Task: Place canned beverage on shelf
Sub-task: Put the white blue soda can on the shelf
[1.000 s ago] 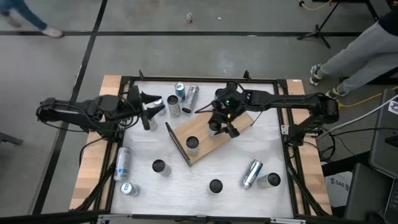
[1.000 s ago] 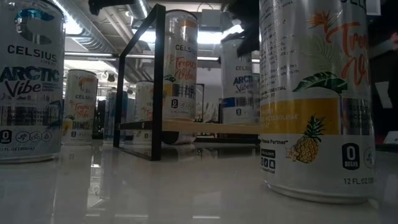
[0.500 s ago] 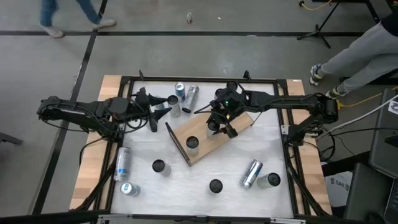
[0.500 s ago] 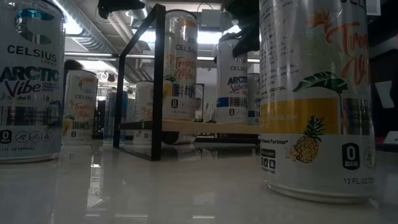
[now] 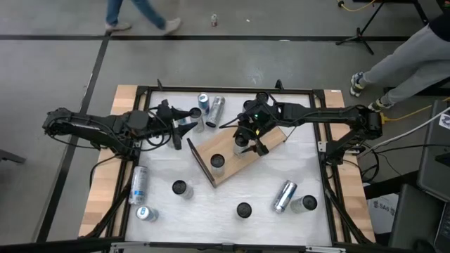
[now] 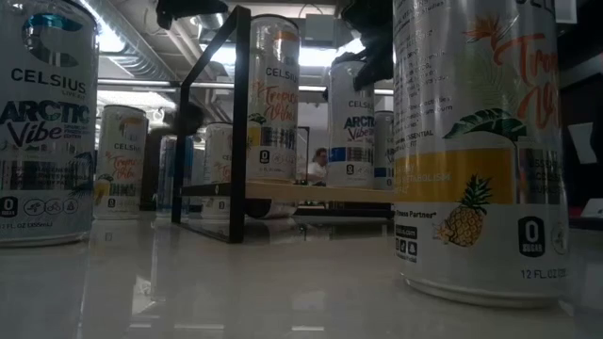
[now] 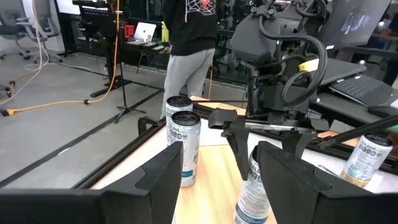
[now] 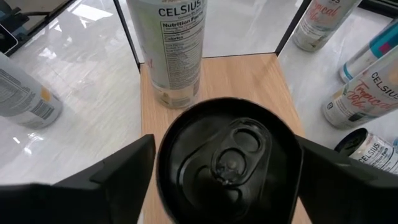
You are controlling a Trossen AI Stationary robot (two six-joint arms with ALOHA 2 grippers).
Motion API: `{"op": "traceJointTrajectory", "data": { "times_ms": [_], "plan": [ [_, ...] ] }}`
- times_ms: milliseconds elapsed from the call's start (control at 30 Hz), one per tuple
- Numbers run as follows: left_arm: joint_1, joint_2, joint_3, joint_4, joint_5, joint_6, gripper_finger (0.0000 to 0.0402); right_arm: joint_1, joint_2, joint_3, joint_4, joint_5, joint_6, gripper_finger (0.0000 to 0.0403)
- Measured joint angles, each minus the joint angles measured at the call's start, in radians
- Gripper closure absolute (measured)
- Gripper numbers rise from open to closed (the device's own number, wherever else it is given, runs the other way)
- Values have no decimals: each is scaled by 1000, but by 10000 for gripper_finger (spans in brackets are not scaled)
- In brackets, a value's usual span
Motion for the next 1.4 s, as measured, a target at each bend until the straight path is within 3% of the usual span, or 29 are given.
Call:
{"op": "traceJointTrajectory", "data": {
  "times_ms": [200, 667, 933, 1200, 1400],
  "plan": [
    [0, 15, 0, 72, 33, 0, 202, 1, -6, 0, 0, 36, 0, 33],
    [0, 163, 0, 314, 65, 36, 202, 0, -127, 0, -19, 40, 0, 33],
    [0, 233, 1, 524, 85, 106, 202, 0, -269, 0, -147, 51, 0, 33],
    [29, 301, 1, 717, 87, 105, 202, 0, -433, 0, -298, 143, 1, 33],
    [75, 336, 1, 794, 84, 72, 202, 0, -543, 0, -408, 145, 1, 33]
  ]
}}
